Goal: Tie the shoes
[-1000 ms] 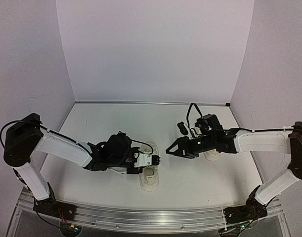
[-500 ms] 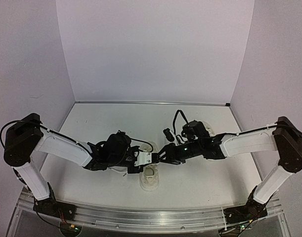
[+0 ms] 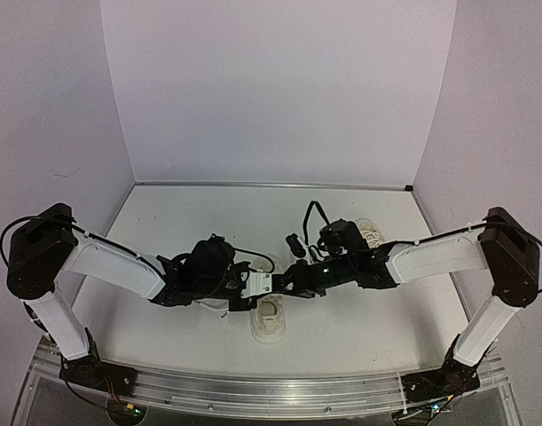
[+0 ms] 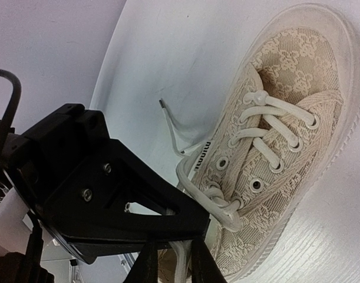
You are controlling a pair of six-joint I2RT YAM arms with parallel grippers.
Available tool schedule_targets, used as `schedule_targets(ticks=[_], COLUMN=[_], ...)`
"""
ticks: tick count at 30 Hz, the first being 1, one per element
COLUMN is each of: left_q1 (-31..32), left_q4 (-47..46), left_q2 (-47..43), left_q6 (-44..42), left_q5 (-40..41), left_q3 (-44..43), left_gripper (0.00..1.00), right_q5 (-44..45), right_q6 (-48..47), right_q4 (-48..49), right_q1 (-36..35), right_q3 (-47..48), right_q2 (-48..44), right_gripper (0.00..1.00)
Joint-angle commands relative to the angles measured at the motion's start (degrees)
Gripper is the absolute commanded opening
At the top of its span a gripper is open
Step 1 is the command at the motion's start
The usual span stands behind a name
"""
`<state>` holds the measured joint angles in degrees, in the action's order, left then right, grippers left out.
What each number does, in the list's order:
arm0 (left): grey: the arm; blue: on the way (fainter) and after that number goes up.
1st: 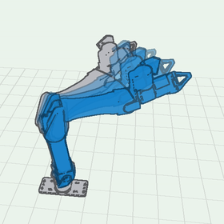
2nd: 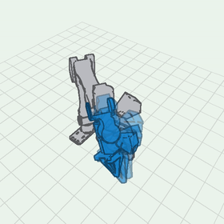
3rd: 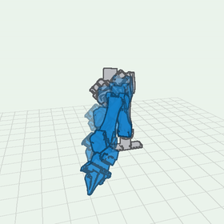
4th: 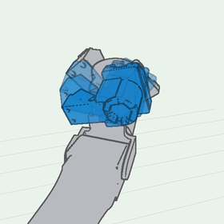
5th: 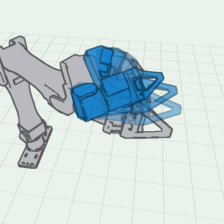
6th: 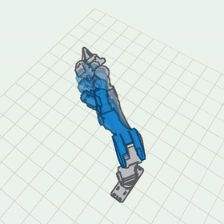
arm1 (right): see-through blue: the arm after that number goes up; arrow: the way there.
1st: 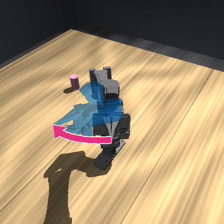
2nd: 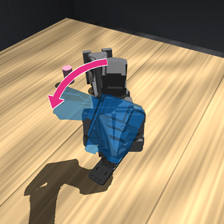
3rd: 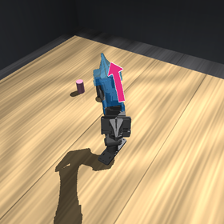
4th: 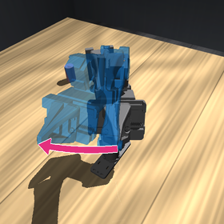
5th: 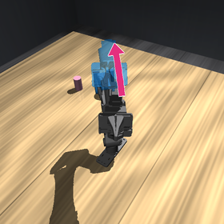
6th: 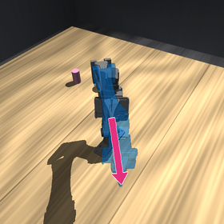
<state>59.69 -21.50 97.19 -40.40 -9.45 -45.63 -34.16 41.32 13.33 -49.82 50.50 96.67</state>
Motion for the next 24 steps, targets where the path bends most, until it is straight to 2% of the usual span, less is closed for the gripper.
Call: schedule_targets(ticks=[1, 4, 11, 13, 16, 19, 21, 24], left_q1=[-0.30, -0.40, -0.53, -0.54, -0.76, -4.94, -7.64, -9.05], left_q4=[-3.02, -3.05, -3.34, -3.26, 1.15, 15.71, 26.73, 38.80], left_q2=[-1.37, -1.33, -1.70, -2.03, -3.88, -8.68, -11.24, -13.64], left_q6=[1.11, 1.13, 1.46, 1.76, 1.68, 3.16, 3.08, -0.20], left_q5=[-1.17, -1.27, -1.19, -0.69, 1.02, -3.64, -6.97, -5.76], left_q3=[-0.84, -0.71, -0.39, -0.46, -1.70, -6.75, -10.38, -13.03], left_gripper=[0.00, 0.00, 0.00, 0.02, 0.22, 0.43, 0.51, 0.54], right_q5=[-0.29, -0.37, -0.55, -0.25, 0.41, 1.07, 1.49, 1.77], right_q6=[0.02, 0.16, -0.17, -0.15, -0.25, -0.48, -0.66, -0.86], right_q4=[1.70, 1.70, 1.56, 1.45, 1.03, 0.40, -0.03, -0.37], right_q1=[-0.40, -0.45, -0.39, -0.39, -0.40, -0.38, -0.41, -0.42], right_q3=[1.97, 1.76, 1.62, 1.70, 1.87, 1.92, 2.04, 2.44], right_q2=[1.56, 1.85, 1.77, 1.57, 1.17, 0.77, 0.64, 0.84], right_gripper=[0.18, 0.22, 0.00, 0.00, 0.00, 0.00, 0.00, 0.00])
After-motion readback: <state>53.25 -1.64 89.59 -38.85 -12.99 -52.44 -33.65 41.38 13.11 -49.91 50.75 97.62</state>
